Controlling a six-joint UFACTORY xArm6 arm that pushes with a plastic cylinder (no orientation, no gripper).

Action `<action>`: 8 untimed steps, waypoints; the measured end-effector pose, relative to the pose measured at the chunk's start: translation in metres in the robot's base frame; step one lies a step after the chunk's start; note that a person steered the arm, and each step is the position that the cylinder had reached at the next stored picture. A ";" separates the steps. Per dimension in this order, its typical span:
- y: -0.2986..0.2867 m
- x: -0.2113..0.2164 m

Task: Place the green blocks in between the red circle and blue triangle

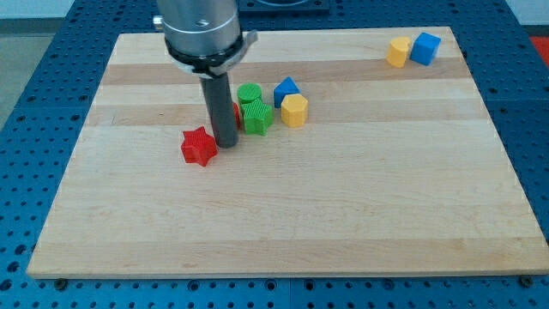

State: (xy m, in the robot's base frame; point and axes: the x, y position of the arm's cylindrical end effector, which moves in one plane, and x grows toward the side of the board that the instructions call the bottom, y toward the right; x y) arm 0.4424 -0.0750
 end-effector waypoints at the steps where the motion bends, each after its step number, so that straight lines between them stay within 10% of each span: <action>1: 0.034 0.000; 8: 0.020 -0.030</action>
State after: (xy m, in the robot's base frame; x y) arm 0.4124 -0.0547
